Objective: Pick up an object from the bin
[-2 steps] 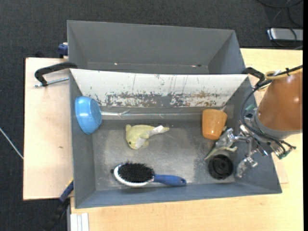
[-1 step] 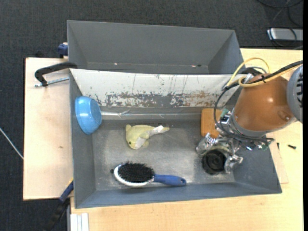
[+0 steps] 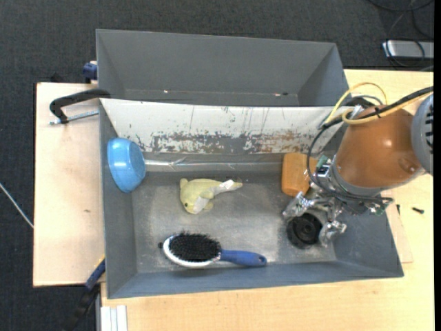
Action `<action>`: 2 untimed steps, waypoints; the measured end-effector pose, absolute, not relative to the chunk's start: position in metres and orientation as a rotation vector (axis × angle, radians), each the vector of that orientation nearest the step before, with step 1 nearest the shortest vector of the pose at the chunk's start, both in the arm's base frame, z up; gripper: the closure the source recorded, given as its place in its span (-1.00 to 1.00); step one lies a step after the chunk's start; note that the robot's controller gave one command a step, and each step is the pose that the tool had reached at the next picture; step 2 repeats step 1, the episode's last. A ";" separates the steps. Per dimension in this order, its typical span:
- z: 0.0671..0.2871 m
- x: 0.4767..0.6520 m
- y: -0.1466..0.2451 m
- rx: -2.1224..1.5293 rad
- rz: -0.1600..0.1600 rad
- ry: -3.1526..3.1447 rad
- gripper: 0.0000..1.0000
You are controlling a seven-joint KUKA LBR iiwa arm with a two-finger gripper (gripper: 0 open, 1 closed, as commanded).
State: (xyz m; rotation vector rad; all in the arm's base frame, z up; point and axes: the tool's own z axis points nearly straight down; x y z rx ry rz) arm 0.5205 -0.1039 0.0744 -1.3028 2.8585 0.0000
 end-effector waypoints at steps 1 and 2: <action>0.205 0.505 -0.117 -1.223 -0.010 2.882 1.00; 0.205 0.505 -0.117 -1.223 -0.010 2.882 1.00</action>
Offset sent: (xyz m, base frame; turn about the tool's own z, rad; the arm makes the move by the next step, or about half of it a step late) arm -0.0178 -0.0129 0.1256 0.0480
